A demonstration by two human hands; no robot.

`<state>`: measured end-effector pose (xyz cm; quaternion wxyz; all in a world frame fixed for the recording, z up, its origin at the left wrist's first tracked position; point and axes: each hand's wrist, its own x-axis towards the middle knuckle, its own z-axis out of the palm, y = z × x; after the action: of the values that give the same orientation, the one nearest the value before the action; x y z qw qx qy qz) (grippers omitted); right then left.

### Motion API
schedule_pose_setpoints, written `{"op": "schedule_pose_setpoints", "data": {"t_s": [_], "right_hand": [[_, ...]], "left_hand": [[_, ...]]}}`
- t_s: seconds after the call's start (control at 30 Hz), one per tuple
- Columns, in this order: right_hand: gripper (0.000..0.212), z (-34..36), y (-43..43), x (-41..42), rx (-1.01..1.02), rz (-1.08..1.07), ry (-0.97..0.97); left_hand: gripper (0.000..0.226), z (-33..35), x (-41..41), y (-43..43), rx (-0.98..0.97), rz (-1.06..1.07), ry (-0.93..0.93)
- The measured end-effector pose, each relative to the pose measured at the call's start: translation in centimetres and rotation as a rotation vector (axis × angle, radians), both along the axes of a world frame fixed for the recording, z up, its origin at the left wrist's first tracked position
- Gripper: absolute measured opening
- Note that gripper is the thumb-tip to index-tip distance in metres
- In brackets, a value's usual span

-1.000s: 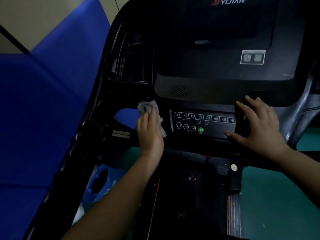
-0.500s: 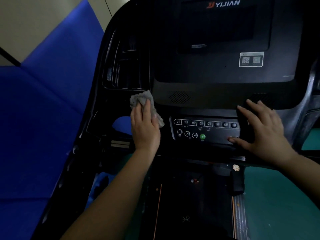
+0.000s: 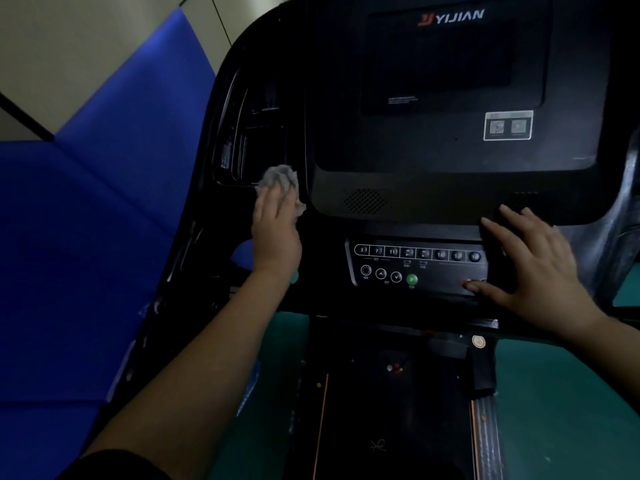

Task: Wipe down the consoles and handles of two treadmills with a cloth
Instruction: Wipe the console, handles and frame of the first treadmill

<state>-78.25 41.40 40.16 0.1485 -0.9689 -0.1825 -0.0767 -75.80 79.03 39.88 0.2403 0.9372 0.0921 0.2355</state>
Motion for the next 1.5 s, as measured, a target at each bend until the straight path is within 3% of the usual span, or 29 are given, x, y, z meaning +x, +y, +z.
{"op": "schedule_pose_setpoints", "data": {"t_s": [0.07,0.1,0.2,0.27,0.4,0.57,0.63,0.7,0.77,0.87,0.93,1.03,1.23,1.37,1.5], "right_hand": [[0.1,0.0,0.0,0.1,-0.003,0.001,0.002],[0.1,0.0,0.0,0.1,-0.005,0.002,0.002],[0.099,0.0,-0.1,0.1,0.002,0.002,-0.006],[0.099,0.0,-0.1,0.1,0.0,0.001,-0.007],[0.099,-0.1,-0.1,0.1,-0.004,0.001,-0.008],[0.099,-0.2,-0.1,0.1,-0.01,0.0,-0.016],[0.1,-0.2,-0.2,0.1,-0.014,0.0,-0.019],[0.101,-0.2,-0.1,0.1,-0.013,0.005,-0.015],[0.101,-0.1,0.0,0.1,-0.013,0.009,-0.014],[0.101,0.0,0.0,0.0,-0.013,0.009,-0.003],[0.101,0.0,-0.1,0.0,-0.027,0.025,0.002],[0.101,0.1,-0.2,0.0,-0.044,0.028,0.013],[0.103,0.0,-0.4,-0.1,-0.056,0.037,0.014],[0.103,0.0,-0.5,-0.1,-0.048,0.044,0.009],[0.104,-0.2,-0.6,-0.1,-0.049,0.049,0.001]], "left_hand": [[0.049,-0.4,0.1,1.3,0.185,-0.153,0.008],[0.05,-0.2,0.3,2.4,0.226,-0.127,0.02],[0.046,1.6,0.9,6.3,0.008,0.289,0.038],[0.045,2.3,0.9,7.9,-0.032,0.438,0.042],[0.046,2.2,0.4,4.3,-0.019,0.35,-0.007],[0.041,-0.4,-2.4,-1.4,-0.04,-0.009,0.009],[0.046,-0.1,-3.3,-1.6,-0.216,-0.046,0.054],[0.044,1.3,-4.9,-1.8,-0.407,0.054,0.026],[0.039,1.3,-7.3,-2.3,-0.475,0.247,0.006],[0.032,-1.7,-11.2,-4.1,-0.216,0.242,0.086],[0.041,-5.0,-13.0,-6.3,-0.087,0.166,0.166],[0.062,-6.8,-14.2,-10.8,-0.256,0.286,0.097],[0.064,-5.5,-12.6,-16.2,-0.9,0.482,0.032],[0.06,-4.3,-10.2,-13.1,-1.076,0.702,-0.09],[0.057,-4.2,-10.1,-14.5,-1.163,0.74,-0.091]]}}
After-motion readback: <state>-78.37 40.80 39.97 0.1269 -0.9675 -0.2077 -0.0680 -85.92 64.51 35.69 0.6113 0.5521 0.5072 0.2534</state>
